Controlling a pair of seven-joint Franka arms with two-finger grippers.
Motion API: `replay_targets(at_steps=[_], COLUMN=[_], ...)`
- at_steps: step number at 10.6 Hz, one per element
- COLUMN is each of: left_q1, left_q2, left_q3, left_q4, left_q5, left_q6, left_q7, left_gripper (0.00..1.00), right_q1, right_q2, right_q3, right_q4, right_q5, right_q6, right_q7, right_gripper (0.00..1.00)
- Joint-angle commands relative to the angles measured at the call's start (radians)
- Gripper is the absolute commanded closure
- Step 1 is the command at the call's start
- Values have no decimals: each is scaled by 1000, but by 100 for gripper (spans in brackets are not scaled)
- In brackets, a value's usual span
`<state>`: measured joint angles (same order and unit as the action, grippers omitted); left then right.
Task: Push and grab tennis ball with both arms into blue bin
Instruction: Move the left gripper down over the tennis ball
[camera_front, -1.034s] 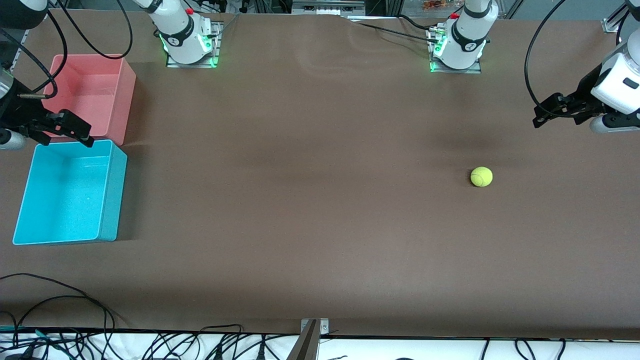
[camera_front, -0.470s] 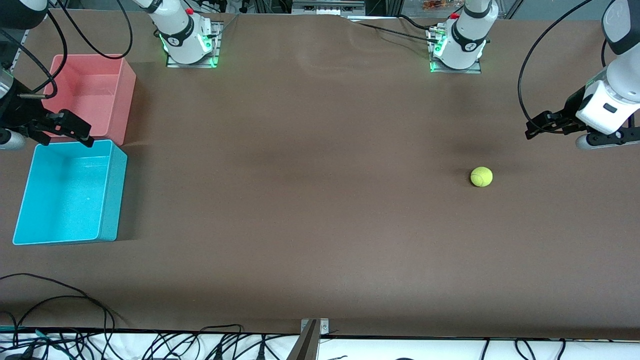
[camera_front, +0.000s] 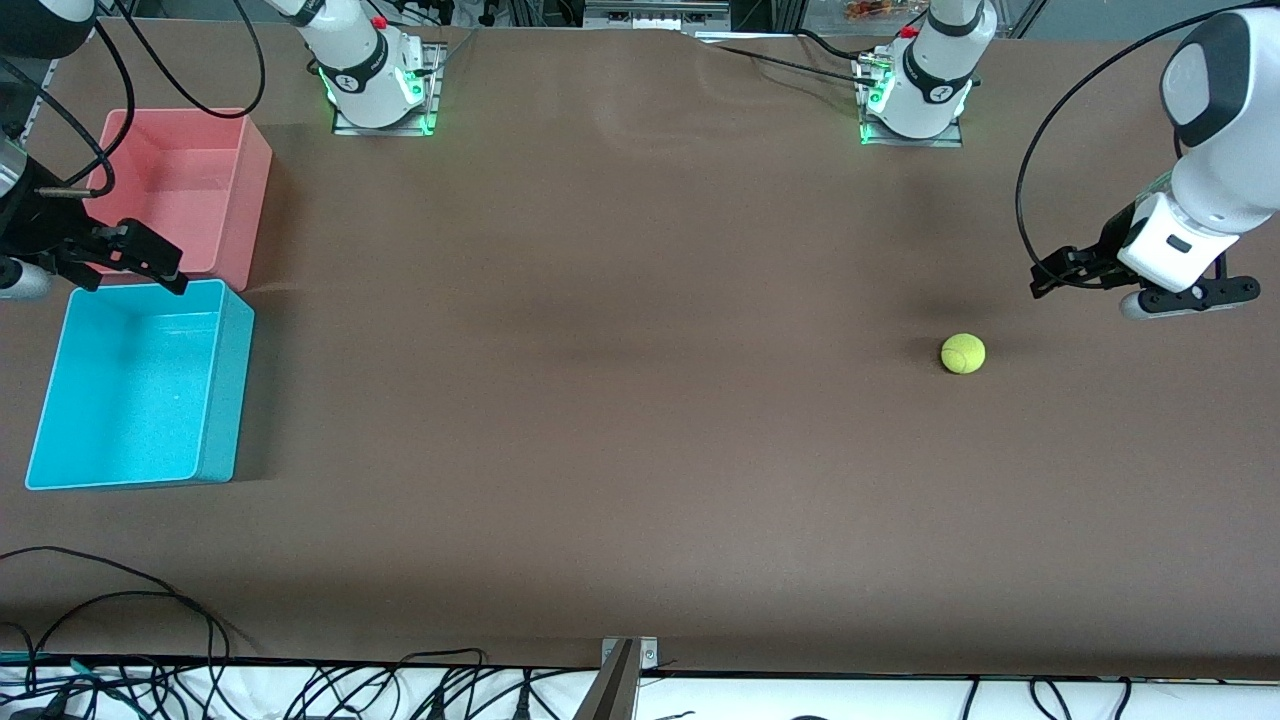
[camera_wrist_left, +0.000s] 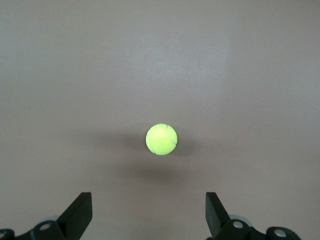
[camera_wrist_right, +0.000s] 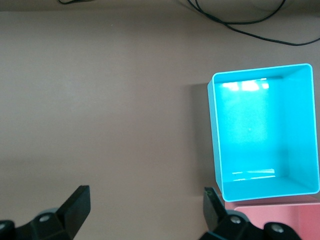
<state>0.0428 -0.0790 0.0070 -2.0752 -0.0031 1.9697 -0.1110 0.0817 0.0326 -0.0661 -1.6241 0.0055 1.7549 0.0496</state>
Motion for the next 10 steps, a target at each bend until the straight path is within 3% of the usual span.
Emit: replay_targets(at_steps=[1,5,8,10], left_q1=[9,-3,0,8], left_q2=[-18,5,39,71], left_q3=[-2,-5,-5,-4], left_q4=[-124,-161,-184,-204], left_q5=[0,29,69,58], left_q6=[159,215,265,320], left_q7=[19,39,203,406], left_gripper=[0,0,0,9], right_q1=[0,0,0,-2], right_q2=[-2,-2,1,1], right_q3=[2,2,0,-1], right_q4=[12,10,12,12], right_q5=[-12,-13,-12,-12], right_q6=[-12,-11,-11,-11], right_q7=[-7,0,-10,-10], right_gripper=[0,0,0,0])
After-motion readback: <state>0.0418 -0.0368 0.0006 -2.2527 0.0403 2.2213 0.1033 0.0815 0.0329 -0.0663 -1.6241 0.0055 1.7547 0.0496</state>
